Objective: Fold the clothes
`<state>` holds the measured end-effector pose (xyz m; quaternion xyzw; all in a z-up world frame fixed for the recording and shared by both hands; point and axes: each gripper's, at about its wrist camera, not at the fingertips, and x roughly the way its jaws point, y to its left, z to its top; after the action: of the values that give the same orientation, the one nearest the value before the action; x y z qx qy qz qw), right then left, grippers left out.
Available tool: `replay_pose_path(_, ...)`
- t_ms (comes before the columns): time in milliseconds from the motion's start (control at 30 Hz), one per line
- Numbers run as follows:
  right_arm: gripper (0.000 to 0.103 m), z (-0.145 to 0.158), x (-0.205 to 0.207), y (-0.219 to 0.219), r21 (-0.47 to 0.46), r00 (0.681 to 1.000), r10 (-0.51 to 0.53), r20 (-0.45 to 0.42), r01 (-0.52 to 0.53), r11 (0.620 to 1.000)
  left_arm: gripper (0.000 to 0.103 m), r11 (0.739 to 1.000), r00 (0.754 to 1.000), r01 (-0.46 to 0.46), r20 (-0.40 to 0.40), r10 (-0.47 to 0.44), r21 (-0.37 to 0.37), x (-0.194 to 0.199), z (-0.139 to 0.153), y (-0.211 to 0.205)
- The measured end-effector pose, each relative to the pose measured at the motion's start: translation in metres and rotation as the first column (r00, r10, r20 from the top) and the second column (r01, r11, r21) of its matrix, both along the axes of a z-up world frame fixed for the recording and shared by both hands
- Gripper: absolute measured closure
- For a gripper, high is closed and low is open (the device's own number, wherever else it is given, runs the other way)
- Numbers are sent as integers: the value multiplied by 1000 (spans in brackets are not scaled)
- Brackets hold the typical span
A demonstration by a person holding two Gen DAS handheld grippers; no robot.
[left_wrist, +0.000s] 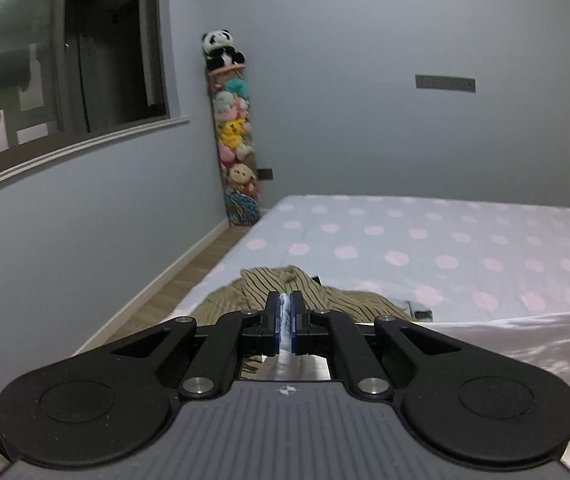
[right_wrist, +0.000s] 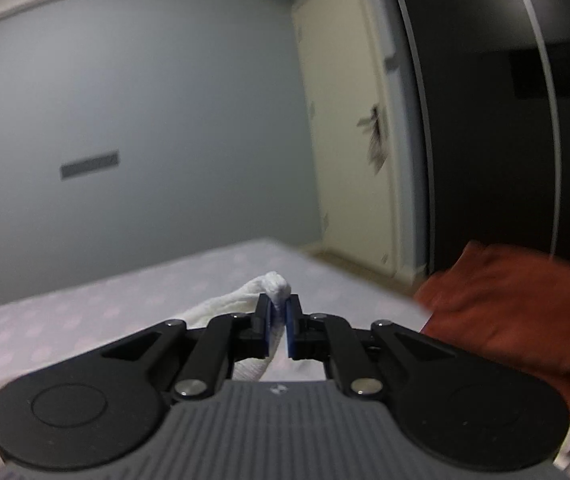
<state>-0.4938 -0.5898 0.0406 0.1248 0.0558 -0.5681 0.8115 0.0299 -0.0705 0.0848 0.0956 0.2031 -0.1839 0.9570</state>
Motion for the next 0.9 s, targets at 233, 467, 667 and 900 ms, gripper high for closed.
replay_pose_path(233,94,-8,20,-36,44,993,31,-117,-27,999,100,993,992,-55,-111,67,104,37,-40,-10)
replay_pose_path(467,94,-64,87,-89,158,957,87,-277,-44,986,102,974,973,-82,-193,123,211,88,-101,-48)
replay_pose_path(667,95,-85,153,-127,157,914,144,-379,-90,983,102,960,969,-99,-195,153,261,129,-126,-82)
replay_pose_path(900,94,-95,222,-178,130,898,135,-418,-88,988,102,953,976,-134,-131,174,271,185,-127,-121)
